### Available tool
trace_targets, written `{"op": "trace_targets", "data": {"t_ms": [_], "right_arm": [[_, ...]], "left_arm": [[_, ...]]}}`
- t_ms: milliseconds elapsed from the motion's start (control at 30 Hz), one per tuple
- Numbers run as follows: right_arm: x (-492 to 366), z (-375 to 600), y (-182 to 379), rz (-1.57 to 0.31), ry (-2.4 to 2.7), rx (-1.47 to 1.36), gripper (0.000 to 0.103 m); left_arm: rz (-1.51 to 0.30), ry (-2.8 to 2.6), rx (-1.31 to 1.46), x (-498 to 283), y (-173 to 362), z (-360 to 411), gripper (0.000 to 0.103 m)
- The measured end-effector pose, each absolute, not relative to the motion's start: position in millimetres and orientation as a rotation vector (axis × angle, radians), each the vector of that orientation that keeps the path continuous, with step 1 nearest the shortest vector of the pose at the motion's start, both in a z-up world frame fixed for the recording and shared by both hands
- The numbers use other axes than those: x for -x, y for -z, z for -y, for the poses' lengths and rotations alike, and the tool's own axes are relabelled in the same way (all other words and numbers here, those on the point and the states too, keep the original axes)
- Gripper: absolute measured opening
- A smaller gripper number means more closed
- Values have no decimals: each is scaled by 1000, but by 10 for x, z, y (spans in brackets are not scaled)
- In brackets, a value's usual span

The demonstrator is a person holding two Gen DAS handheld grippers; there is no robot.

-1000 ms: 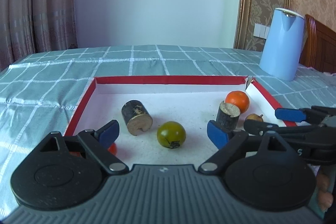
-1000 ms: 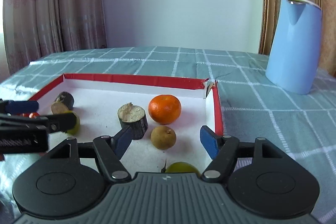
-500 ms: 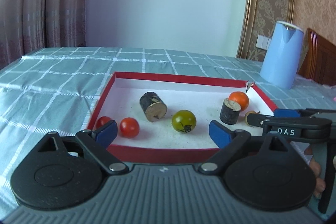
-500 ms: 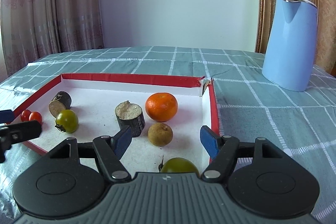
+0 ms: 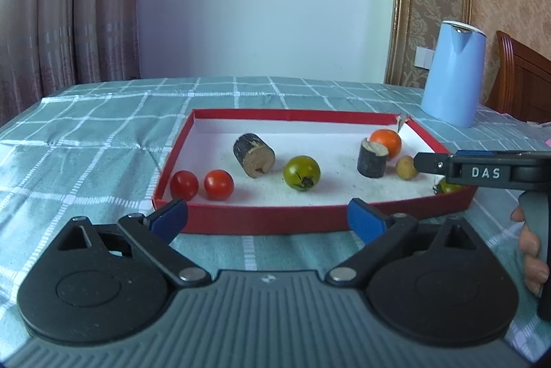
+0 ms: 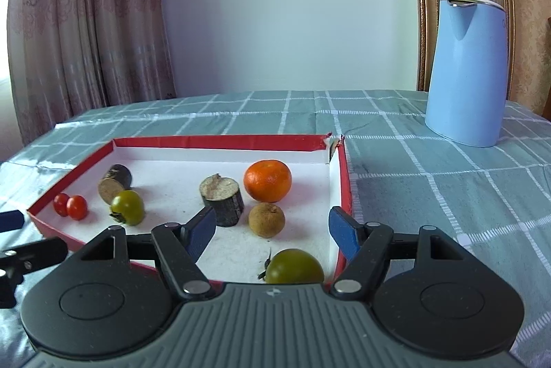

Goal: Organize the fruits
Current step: 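Move the left tool to the second brown round fruit and close on it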

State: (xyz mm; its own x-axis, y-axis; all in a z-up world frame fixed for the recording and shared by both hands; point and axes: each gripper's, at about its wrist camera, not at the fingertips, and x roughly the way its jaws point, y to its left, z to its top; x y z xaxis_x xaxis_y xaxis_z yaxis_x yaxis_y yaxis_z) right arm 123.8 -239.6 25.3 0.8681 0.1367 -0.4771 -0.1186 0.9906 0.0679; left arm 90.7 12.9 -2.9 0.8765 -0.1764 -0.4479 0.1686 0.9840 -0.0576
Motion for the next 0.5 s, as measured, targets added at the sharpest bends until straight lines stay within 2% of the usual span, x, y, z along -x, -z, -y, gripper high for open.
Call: {"op": "trace_targets", "data": {"t_ms": [133,233,500], "right_arm": [[-1136,2385,-277,-474,-154,-42,72],[-1098,2380,-294,-453,-148,-40,79],[-1097,2400,-299,-449,-151,-44,79]], "left_arm": [[-485,202,9,-892,46,-117,101],[-498,240,-1,-860,64,-109,101],[-533,326,-13,-842,85,-62,103]]}}
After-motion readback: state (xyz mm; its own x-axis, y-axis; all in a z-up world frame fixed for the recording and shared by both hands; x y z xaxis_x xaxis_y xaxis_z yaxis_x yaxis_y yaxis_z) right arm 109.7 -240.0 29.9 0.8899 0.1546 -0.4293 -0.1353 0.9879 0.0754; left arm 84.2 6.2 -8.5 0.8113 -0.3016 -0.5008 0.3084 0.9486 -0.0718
